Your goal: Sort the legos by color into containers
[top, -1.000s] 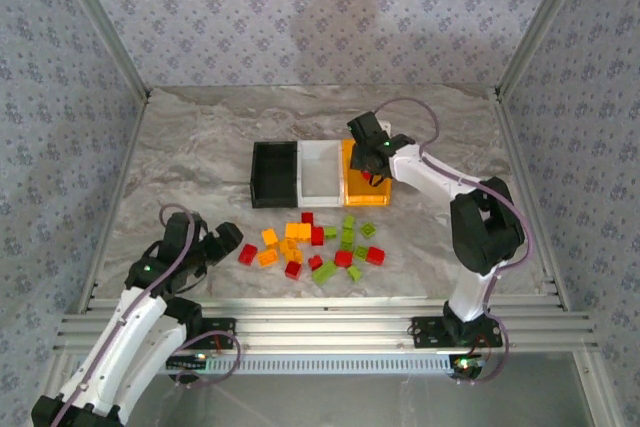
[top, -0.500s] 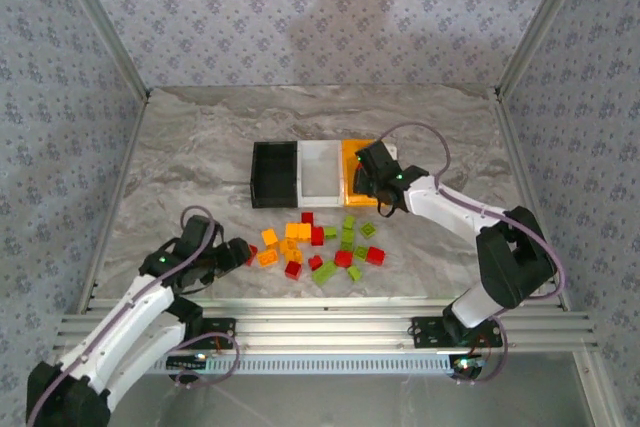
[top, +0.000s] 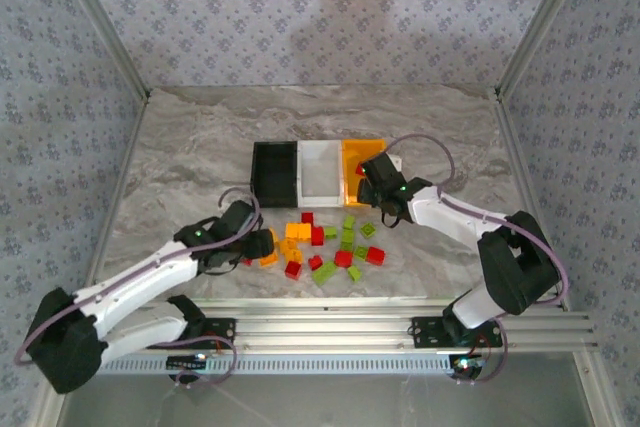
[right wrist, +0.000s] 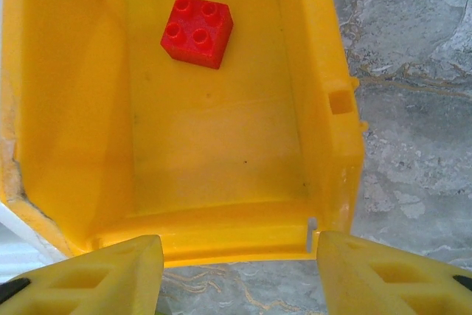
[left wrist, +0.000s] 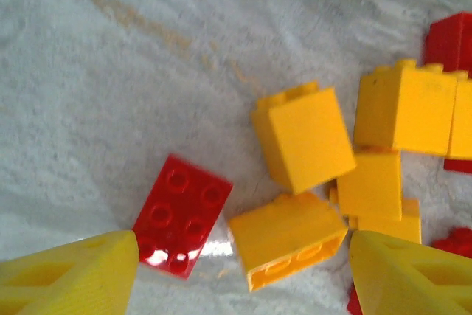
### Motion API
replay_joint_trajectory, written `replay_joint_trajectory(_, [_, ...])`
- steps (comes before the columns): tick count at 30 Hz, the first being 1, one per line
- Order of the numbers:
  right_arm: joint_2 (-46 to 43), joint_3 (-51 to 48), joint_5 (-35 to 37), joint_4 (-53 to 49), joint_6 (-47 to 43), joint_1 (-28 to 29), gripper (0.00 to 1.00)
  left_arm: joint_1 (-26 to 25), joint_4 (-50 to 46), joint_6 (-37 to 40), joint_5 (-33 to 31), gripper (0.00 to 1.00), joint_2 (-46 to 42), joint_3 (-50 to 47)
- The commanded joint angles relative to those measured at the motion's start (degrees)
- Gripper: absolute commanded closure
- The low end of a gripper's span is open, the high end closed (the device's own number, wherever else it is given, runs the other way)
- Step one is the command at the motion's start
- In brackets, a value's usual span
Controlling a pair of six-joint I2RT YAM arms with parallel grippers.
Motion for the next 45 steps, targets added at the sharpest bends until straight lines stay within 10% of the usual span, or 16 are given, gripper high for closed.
replay_joint_trajectory(1, [-1.1, -0.3, -0.3, 0.3, 1.3, -0.3, 0.41, -0.3, 3.2, 2.2, -4.0, 0.25, 5.3, 3.5])
replay_joint_trajectory(20, [-7.6, -4.9, -0.1, 0.2, 1.3, -2.4, 0.41, 0.3, 13.0, -1.4, -2.9, 0.42, 24.7, 5.7])
replay_joint_trajectory(32, [-10.1, -6.2, 0.4, -0.1, 1.9, -3.6, 0.41, 0.2, 11.9, -2.1, -1.4, 0.74, 20.2, 5.1])
replay_joint_trajectory(45, [-14.7, -10.4, 0.6, -0.2, 2.8, -3.5, 0.41, 8.4, 2.4, 4.5, -3.4, 0.73, 14.6, 21.5])
